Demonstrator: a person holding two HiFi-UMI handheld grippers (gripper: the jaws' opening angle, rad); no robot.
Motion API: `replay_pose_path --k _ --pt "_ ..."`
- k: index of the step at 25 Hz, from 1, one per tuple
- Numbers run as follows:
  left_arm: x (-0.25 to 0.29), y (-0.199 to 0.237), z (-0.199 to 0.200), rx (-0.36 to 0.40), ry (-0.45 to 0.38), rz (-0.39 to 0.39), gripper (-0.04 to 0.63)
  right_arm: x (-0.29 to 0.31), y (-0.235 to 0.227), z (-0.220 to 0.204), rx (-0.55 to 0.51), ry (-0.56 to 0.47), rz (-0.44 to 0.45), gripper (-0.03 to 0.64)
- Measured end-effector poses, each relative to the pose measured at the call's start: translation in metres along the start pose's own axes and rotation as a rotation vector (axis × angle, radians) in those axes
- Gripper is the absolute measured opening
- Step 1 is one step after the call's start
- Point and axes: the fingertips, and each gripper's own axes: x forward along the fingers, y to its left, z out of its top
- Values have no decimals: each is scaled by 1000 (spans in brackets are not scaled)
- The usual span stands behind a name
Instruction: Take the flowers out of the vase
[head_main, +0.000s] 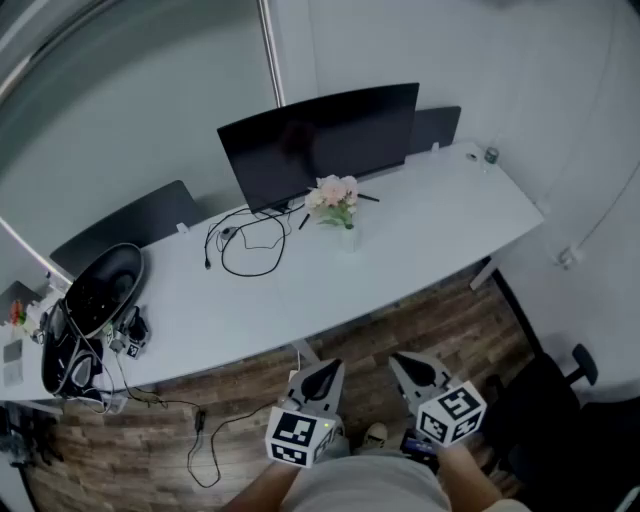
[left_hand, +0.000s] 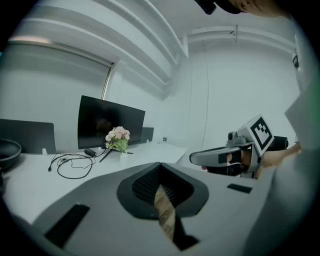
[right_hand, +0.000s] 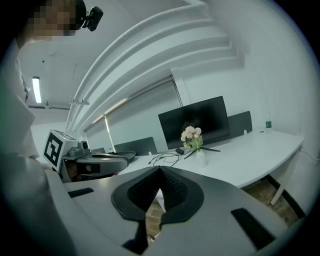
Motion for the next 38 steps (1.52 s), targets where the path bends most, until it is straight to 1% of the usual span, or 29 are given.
replay_pose_path --k 4,8,11,13,19,25,32,38 --pt "2 0 0 -5 15 -4 3 3 -1 -1 4 10 6 29" --pt "3 4 2 -2 8 -4 3 7 -1 -1 10 10 15 29" --pt "3 8 -3 5 13 -2 3 10 2 3 43 -17 38 31" --pt "4 10 -2 4 11 -6 3 12 4 8 43 -37 49 31" --pt "1 22 6 1 -10 -21 3 23 10 14 22 -54 22 32" --pt "-5 39 9 12 -24 -42 3 35 15 17 3 -68 -26 32" --pt "-3 50 3 8 -9 -62 3 42 18 14 40 -89 -45 32" --pt "11 54 3 8 3 -79 3 45 3 15 64 -98 -58 32"
